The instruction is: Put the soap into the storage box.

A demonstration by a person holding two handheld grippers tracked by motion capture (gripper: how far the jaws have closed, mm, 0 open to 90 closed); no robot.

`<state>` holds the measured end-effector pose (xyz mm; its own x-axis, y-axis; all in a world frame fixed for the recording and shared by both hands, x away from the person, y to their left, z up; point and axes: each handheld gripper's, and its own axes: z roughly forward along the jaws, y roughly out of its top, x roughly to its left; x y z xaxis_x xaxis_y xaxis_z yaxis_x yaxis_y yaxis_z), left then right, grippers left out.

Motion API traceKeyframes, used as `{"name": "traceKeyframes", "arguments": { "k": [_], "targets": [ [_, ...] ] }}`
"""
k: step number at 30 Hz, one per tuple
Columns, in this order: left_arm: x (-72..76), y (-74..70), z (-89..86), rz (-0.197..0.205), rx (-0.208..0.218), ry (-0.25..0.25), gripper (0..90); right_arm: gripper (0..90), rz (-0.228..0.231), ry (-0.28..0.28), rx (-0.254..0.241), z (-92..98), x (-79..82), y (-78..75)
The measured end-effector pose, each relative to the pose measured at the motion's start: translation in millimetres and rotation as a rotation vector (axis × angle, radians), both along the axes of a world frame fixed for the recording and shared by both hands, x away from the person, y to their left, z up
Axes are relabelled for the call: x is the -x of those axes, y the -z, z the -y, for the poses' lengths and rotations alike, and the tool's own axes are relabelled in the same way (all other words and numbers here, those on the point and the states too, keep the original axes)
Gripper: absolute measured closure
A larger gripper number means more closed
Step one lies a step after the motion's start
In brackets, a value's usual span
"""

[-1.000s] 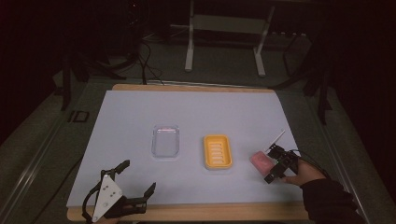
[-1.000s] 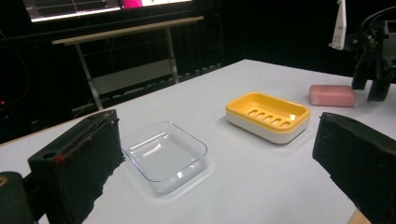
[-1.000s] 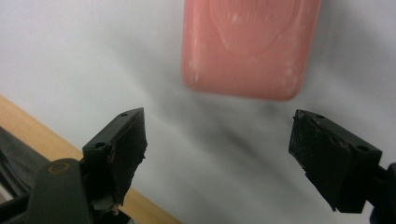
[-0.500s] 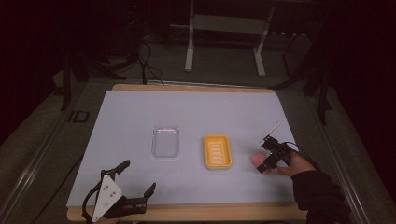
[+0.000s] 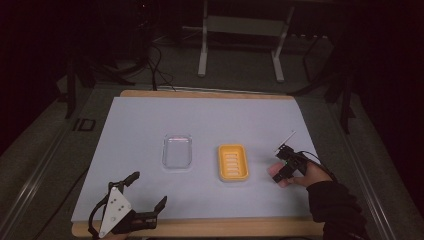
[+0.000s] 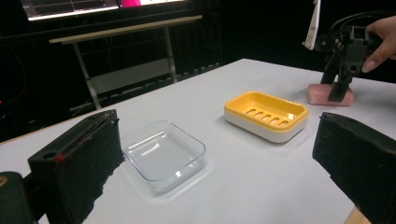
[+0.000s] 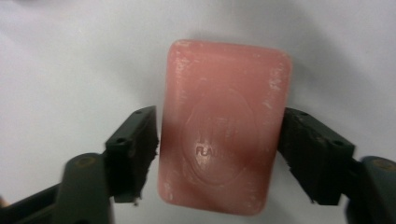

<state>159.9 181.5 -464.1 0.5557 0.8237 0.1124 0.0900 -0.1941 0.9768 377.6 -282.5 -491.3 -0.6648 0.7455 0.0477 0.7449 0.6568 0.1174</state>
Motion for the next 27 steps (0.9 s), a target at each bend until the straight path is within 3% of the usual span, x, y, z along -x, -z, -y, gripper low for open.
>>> {"name": "traceKeyframes", "arguments": {
  "k": [8, 11, 21, 24, 27],
  "targets": [
    [0.1, 0.1, 0.0, 0.001, 0.0, -0.002, 2.0, 35.7, 0.013, -0.018, 0.048, -4.5, 2.2, 6.3],
    [0.1, 0.1, 0.1, 0.003, 0.0, -0.003, 2.0, 37.2, 0.008, 0.04, 0.048, -6.0, 1.2, 5.5],
    [0.2, -0.1, -0.1, 0.005, 0.002, -0.007, 2.0, 37.4, -0.032, 0.142, 0.04, -4.6, -9.3, 1.8],
    [0.3, -0.1, -0.2, 0.005, 0.001, -0.008, 2.0, 37.4, -0.036, 0.232, 0.044, -2.5, -10.7, -0.5],
    [0.2, 0.0, 0.0, 0.005, 0.001, -0.008, 2.0, 37.4, -0.001, 0.26, 0.069, -2.8, -10.7, -3.6]
  ]
}}
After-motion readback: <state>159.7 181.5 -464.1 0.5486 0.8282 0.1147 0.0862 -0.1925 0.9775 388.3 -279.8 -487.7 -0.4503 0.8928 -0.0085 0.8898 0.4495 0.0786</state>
